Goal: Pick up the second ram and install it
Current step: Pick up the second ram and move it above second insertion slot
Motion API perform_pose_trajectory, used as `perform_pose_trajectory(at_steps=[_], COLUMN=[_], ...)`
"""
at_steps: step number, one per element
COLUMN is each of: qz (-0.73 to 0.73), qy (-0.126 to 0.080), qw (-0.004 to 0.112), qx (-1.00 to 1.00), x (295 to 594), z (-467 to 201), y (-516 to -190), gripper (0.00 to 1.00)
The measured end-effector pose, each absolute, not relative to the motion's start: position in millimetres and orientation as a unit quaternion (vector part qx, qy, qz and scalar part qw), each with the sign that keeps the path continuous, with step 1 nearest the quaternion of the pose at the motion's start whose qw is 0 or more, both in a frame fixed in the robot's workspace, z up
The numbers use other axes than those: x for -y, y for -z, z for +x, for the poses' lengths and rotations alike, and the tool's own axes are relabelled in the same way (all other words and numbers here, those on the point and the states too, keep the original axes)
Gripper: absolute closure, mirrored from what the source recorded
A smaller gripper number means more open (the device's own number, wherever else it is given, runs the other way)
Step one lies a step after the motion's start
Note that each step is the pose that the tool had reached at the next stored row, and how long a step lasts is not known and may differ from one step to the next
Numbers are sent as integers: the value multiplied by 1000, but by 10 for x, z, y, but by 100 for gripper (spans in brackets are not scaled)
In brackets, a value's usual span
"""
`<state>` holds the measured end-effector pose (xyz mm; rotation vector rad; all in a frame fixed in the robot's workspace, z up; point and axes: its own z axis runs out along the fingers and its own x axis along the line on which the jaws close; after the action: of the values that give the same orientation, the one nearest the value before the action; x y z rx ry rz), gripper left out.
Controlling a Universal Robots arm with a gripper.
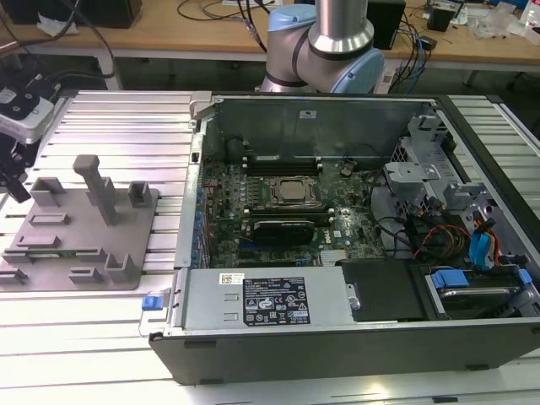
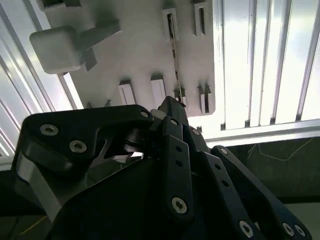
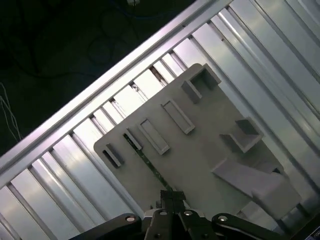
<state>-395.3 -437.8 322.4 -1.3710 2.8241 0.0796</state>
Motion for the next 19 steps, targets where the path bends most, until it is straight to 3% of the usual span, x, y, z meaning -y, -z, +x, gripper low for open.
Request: perform_pose_trajectory(at_steps=[11, 19], qz=[-603, -643], qy=[-25, -25], qw=[-4, -6], qx=[-797, -765], x=[4379, 4378], z=[-3953, -3953], y=[-3179, -3071], gripper=[92, 92])
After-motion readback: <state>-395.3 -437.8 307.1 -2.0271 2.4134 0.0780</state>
